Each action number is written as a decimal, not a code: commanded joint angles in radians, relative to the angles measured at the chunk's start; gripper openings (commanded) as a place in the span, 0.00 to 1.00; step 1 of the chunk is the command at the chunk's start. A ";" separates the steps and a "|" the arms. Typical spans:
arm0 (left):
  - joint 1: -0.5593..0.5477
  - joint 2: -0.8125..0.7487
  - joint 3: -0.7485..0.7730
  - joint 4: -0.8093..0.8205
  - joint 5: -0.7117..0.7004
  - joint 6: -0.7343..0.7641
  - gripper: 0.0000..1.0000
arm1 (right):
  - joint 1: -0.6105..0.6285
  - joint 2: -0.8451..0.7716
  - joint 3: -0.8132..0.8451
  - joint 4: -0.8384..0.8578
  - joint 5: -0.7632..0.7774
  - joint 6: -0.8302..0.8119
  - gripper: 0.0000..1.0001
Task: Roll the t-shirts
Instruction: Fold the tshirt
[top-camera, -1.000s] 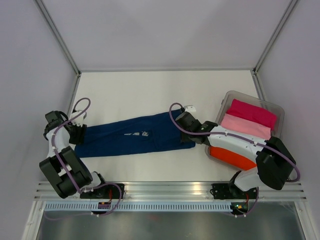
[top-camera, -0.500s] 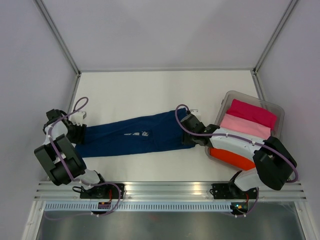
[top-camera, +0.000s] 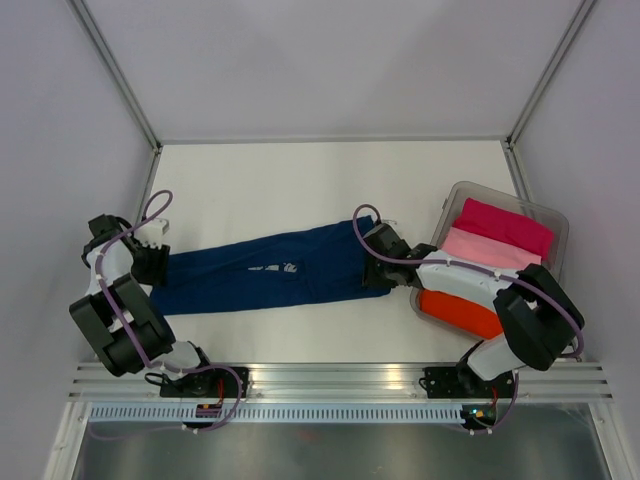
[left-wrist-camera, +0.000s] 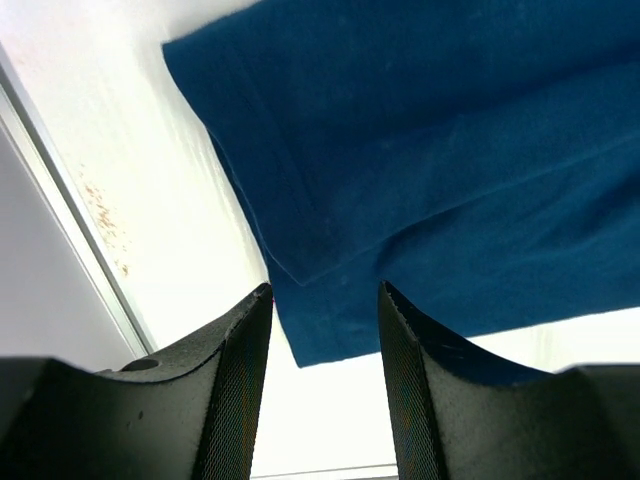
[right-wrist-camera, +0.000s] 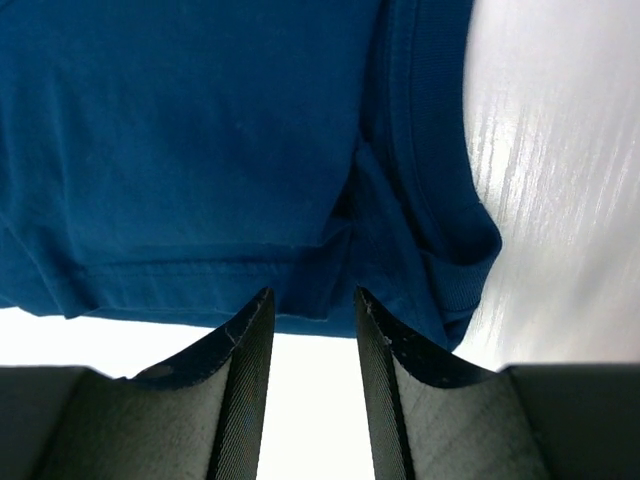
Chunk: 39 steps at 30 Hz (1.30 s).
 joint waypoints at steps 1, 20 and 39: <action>0.002 -0.013 0.032 -0.054 -0.024 -0.035 0.51 | -0.011 0.028 0.035 -0.010 -0.027 0.076 0.43; 0.008 0.164 0.151 -0.088 -0.030 -0.095 0.46 | -0.010 0.110 0.113 -0.085 -0.029 0.158 0.38; 0.008 0.199 0.106 -0.086 -0.022 -0.115 0.22 | -0.011 0.099 0.124 -0.114 -0.012 0.146 0.15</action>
